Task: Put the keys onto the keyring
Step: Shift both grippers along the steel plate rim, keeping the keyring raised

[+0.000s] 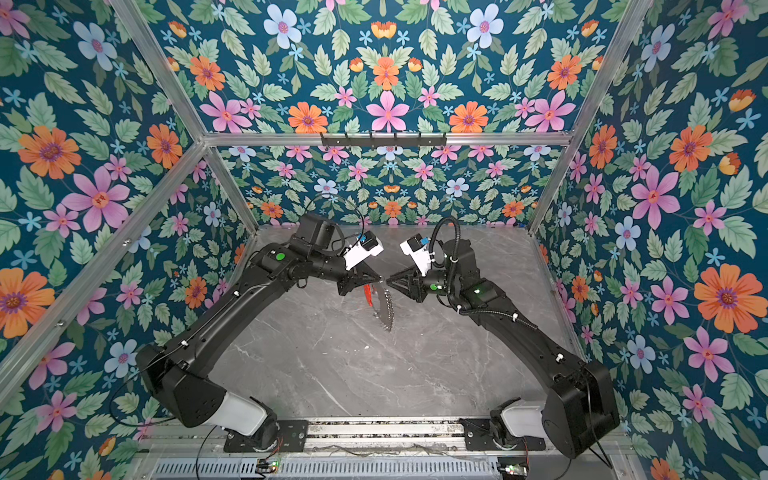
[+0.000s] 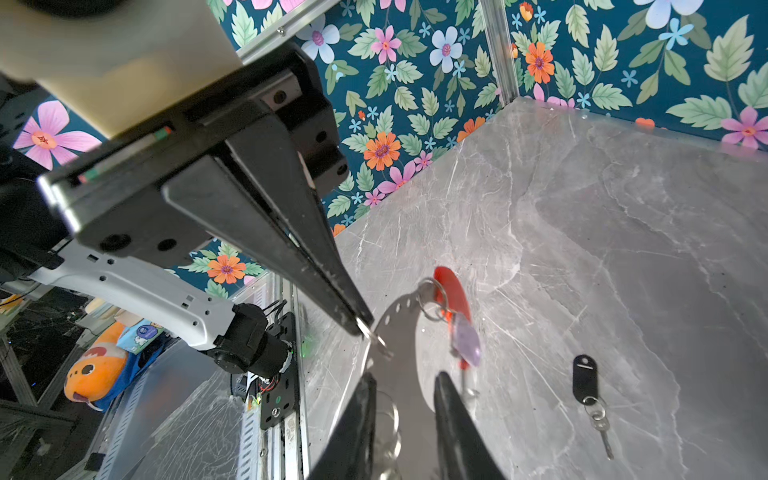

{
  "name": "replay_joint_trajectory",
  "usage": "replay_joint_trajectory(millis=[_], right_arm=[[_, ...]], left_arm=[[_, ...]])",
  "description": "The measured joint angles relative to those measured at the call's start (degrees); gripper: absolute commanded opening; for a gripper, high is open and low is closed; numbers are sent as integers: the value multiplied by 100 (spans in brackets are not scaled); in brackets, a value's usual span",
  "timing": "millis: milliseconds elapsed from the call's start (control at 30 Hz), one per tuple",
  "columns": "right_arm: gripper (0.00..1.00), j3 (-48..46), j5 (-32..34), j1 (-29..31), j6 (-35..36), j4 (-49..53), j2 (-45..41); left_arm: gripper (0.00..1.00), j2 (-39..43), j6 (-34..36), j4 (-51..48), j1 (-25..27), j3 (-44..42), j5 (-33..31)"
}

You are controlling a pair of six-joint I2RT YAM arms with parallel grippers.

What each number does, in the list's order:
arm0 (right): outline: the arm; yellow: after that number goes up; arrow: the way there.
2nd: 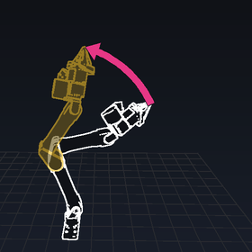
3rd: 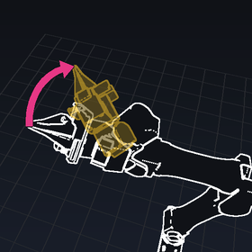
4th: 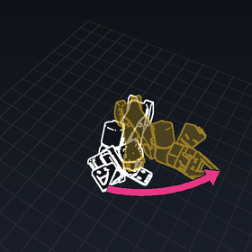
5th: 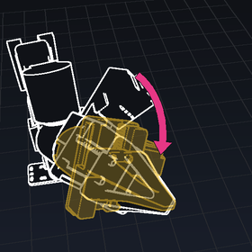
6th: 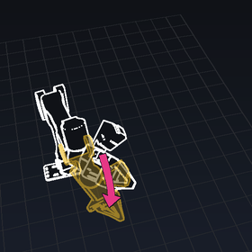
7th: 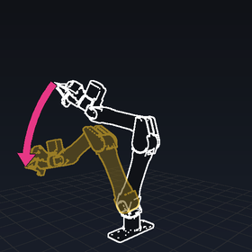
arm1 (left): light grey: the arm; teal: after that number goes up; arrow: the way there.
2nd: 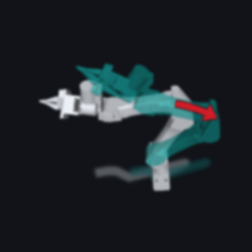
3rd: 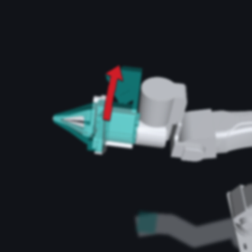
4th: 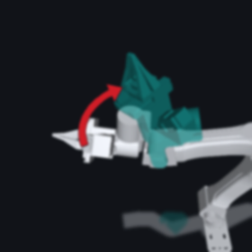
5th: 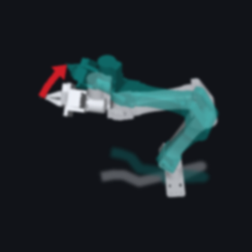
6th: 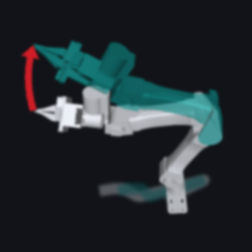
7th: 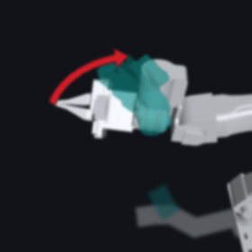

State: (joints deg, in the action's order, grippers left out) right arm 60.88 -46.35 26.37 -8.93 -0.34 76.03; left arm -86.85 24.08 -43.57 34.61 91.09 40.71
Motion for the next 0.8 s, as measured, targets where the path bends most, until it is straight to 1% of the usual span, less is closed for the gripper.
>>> replay_joint_trajectory(millis=[167, 267, 467, 533, 667, 700, 733, 767, 800], right_arm=[[25, 44, -37, 50, 2, -79, 66], [21, 70, -72, 79, 4, -116, 107], [7, 101, -149, 129, 7, -105, 179], [0, 98, -168, 131, 26, -90, 179], [0, 35, -160, 138, 2, -162, 153], [0, -7, -149, 140, -2, -201, 136], [0, -72, -122, 142, -37, -293, 109], [0, -149, -94, 142, -85, -431, 81], [0, -251, -11, 144, -195, -610, 42]], left_arm=[[0, -11, 0, 17, 33, -9, 44], [0, -20, -2, 17, 39, -9, 72], [0, -22, -20, 17, 39, -9, 68], [0, -22, -26, 33, 33, -9, 48], [1, -22, -44, 76, 31, -39, 22], [5, -22, -46, 101, 33, -57, 24], [12, -9, -55, 146, 33, -90, 22], [22, 24, -127, 219, 33, -146, -2], [26, 83, -138, 332, 31, -232, -31]])
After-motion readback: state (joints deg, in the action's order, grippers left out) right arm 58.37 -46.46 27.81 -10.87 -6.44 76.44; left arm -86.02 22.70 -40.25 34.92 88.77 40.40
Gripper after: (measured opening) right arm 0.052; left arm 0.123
